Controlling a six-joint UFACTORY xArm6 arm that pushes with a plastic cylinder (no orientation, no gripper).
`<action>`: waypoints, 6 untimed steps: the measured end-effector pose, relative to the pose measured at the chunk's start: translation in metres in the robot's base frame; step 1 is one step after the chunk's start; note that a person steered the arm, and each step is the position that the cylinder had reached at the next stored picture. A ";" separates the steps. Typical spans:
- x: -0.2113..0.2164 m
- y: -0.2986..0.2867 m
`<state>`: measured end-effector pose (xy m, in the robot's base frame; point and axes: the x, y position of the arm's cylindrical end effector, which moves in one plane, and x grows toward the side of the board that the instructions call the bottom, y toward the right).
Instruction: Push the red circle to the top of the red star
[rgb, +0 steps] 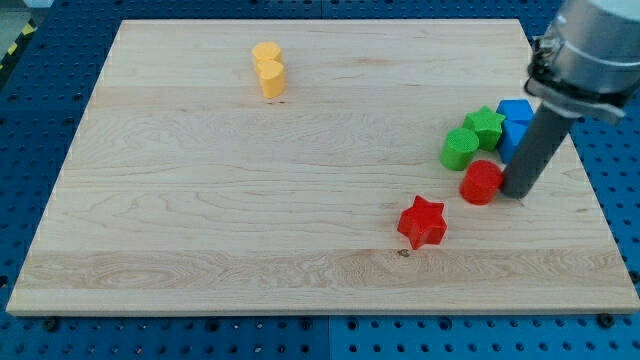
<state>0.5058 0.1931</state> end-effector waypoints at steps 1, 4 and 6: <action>0.021 -0.023; 0.003 0.002; -0.021 -0.040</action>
